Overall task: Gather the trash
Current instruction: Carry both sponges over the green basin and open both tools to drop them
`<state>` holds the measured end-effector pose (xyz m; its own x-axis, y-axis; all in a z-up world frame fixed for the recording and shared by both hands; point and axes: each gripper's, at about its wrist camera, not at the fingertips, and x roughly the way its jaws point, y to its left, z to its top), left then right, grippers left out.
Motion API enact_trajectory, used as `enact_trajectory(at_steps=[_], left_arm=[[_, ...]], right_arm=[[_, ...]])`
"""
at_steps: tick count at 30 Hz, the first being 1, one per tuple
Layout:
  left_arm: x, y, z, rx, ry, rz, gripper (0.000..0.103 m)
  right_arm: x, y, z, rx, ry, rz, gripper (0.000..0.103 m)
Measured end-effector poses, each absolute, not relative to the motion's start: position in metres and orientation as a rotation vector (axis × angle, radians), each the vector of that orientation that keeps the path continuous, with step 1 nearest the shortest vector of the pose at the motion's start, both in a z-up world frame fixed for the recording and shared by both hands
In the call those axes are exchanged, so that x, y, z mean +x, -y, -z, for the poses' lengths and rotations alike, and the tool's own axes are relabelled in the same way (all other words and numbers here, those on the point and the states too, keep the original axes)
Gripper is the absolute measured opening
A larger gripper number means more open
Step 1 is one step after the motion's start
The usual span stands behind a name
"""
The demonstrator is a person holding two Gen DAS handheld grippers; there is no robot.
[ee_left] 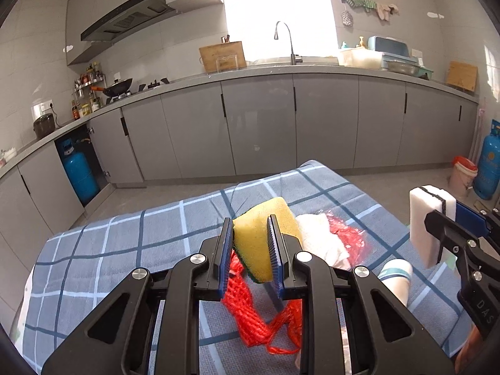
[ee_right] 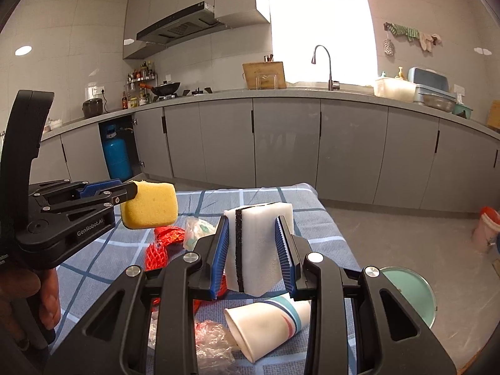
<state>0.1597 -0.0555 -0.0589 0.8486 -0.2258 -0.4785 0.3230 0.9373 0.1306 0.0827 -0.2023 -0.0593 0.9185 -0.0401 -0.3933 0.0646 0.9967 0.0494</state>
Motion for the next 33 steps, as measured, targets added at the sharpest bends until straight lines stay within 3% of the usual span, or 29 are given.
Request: enact_trajectory(at_steps=[33], left_arm=[[0.122,0.248,0.052,0.315,-0.416,0.61,0.023]], right_arm=[[0.038,0.378,0.096,0.22,-0.415,0.403,0.032]])
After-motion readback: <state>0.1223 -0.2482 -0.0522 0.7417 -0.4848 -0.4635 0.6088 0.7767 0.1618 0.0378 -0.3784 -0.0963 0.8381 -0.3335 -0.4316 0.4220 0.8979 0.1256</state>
